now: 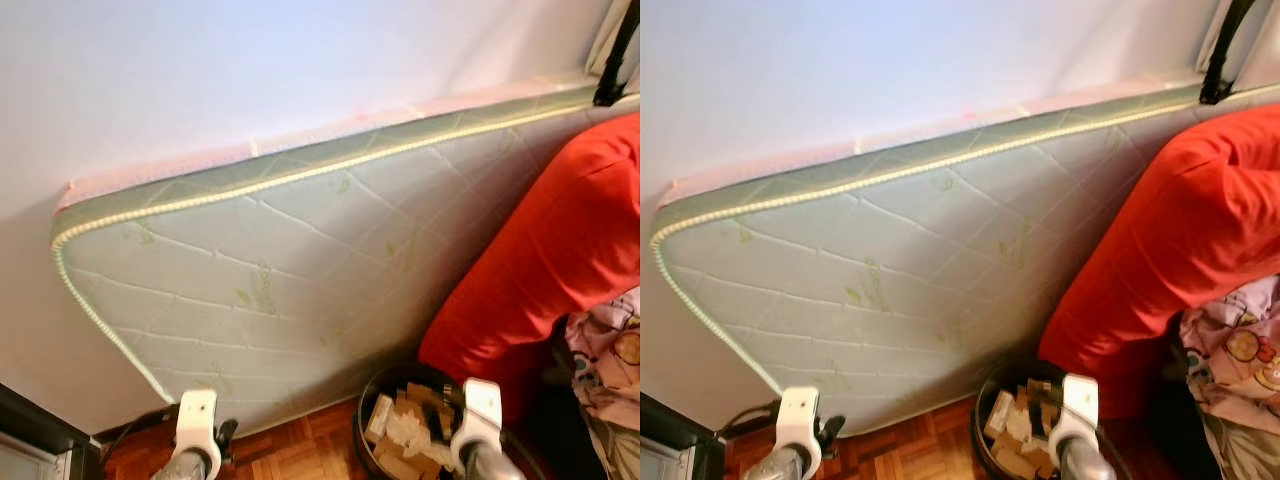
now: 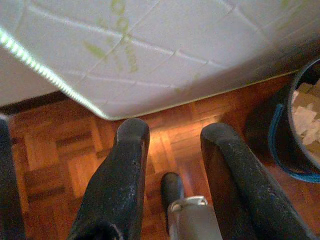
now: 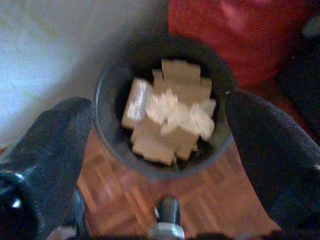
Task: Clean up the room
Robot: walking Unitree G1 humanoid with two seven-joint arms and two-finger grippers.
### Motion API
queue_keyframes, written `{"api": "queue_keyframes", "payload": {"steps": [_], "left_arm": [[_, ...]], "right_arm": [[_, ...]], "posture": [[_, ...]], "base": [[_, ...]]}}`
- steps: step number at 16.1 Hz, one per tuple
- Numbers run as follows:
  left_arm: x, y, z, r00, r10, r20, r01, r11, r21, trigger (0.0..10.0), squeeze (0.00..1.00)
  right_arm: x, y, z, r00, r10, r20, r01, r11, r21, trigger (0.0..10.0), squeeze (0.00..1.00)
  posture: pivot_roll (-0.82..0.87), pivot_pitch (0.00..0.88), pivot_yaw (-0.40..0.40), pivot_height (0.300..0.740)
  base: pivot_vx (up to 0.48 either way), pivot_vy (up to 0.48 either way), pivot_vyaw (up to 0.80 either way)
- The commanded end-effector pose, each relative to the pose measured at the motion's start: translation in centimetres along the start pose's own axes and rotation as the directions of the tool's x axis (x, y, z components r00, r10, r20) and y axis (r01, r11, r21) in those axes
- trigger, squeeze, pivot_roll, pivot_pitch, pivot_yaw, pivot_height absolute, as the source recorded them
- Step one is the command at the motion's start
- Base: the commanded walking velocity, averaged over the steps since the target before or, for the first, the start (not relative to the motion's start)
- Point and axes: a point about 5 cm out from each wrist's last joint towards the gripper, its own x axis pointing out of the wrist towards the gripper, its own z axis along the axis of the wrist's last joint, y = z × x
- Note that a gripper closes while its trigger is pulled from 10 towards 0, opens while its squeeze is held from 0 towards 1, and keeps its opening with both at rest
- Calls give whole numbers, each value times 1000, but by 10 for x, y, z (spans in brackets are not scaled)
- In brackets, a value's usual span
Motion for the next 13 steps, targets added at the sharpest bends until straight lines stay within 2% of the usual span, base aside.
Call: {"api": "queue_keyframes", "payload": {"steps": [1,4,6,8,10,13], "left_arm": [[0,1,-5,999,25,-43,-26,1000,-9,10000,0],[1,-3,-8,998,32,-57,-33,999,-13,10000,0],[0,-4,-10,997,31,-67,-31,999,-10,10000,0],[-1,-4,-13,997,35,-75,-36,999,-10,10000,0],[-2,-3,-16,996,43,-83,-44,999,-14,10000,0],[-3,-1,-19,995,51,-89,-53,998,-18,10000,0]], "right_arm": [[-2,4,-11,999,13,-47,-13,1000,-17,10000,0],[-7,-1,-26,994,30,-103,-43,991,-124,10000,0],[-14,-24,-35,990,-10,-137,-12,987,-159,10000,0],[-21,-41,-46,983,-41,-177,11,986,-169,10000,0],[-25,-47,-52,979,-51,-197,18,986,-168,10000,0],[-28,-53,-56,975,-58,-215,18,983,-181,10000,0]], "posture": [[25,0,34,740],[-20,0,42,740],[-22,0,37,740],[-27,0,35,740],[-28,0,35,740],[-30,0,35,740]], "base": [[0,0,0],[0,0,0],[0,0,0],[0,0,0],[0,0,0],[0,0,-715]]}}
